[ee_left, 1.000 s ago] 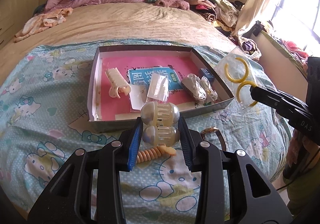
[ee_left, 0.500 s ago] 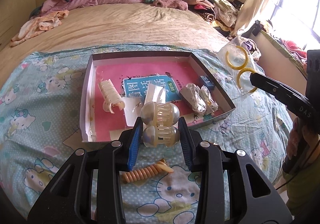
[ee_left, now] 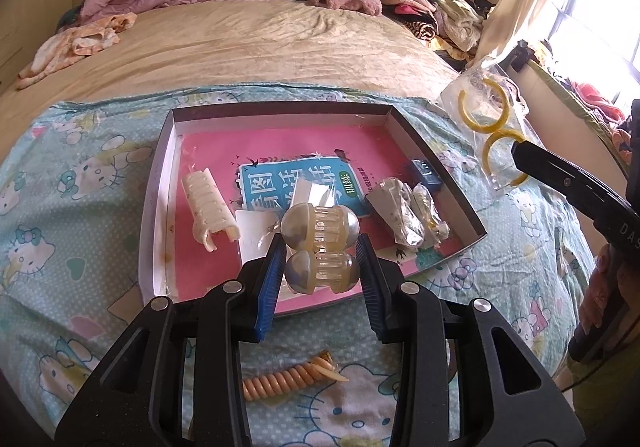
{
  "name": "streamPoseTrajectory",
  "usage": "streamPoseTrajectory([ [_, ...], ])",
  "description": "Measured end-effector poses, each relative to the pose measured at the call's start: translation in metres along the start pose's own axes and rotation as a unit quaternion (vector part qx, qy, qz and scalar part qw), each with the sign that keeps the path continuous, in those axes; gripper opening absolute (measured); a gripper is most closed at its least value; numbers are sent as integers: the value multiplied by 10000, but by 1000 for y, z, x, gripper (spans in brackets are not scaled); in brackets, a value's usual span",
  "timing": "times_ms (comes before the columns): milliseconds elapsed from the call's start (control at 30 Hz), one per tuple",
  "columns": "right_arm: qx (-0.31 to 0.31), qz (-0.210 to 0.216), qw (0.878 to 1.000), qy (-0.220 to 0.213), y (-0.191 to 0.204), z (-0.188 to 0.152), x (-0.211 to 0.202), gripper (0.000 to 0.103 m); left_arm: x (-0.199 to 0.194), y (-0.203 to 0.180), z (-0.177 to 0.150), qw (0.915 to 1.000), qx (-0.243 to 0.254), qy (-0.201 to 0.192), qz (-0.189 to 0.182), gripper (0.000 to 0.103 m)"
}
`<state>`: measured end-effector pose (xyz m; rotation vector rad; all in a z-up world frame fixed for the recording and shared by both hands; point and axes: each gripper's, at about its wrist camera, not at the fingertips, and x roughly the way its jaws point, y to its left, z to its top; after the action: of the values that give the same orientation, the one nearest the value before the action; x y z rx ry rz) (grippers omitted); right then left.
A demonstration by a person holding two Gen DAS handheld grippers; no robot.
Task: Organize jewelry
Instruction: 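Carry the pearl case and the yellow-ring bag over the grey box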
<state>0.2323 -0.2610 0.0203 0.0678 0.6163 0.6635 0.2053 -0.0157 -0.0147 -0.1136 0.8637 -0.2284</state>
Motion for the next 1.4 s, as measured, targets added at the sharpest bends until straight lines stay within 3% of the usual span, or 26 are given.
streamPoseTrajectory([
  [667,9,213,9984,517,11,-15,55,15,32,34,-2,9993,-273,172,204,28],
  [1400,183,217,9958,867,12,-25,86,15,32,57,-11,9975,-504,176,454,28],
])
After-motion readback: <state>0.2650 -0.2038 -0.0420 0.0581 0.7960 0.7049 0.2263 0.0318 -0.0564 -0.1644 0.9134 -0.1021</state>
